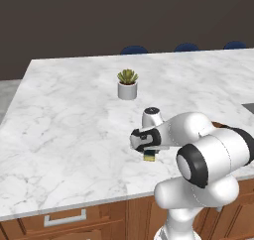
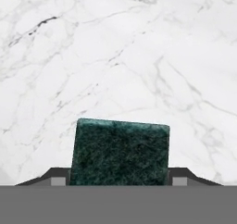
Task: Pick up the sponge from the counter and clean the cutting board by briefly scrubbing or pressing down on the cutting board. Once finished, release the sponge.
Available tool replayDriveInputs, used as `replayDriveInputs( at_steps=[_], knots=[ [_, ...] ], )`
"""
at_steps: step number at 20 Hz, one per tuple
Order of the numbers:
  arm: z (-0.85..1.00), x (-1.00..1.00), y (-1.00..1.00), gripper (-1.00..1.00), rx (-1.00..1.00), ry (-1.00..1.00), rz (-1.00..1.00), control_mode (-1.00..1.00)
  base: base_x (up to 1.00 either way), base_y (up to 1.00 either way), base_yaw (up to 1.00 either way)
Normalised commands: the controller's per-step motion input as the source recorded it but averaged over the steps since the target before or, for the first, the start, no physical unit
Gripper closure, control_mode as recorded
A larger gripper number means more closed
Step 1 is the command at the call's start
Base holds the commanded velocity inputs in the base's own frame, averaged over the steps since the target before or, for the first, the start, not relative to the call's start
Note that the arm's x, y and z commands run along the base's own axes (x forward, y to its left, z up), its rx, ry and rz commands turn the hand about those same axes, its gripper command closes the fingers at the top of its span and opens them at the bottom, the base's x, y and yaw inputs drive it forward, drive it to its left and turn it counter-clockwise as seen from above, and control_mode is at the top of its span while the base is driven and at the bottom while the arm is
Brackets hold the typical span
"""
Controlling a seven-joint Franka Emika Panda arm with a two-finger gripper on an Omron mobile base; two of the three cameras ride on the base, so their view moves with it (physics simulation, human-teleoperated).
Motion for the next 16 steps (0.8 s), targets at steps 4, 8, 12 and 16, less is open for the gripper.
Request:
replayDriveInputs(
  at_steps=[4, 8, 12, 16],
  knots=[
    [0.0, -0.04, -0.06, 1.0, 0.0, 0.0, 0.0, -1.0, 0.0, 0.0, 0.0],
    [0.12, -0.16, -0.27, 1.0, 0.01, 0.01, 0.0, -1.0, 0.0, 0.0, 0.0],
    [0.68, -0.33, -0.7, 1.0, 0.05, 0.0, 0.0, -1.0, 0.0, 0.0, 0.0],
    [0.68, -0.24, -0.84, 1.0, 0.04, 0.0, 0.0, -1.0, 0.0, 0.0, 0.0]
  ],
)
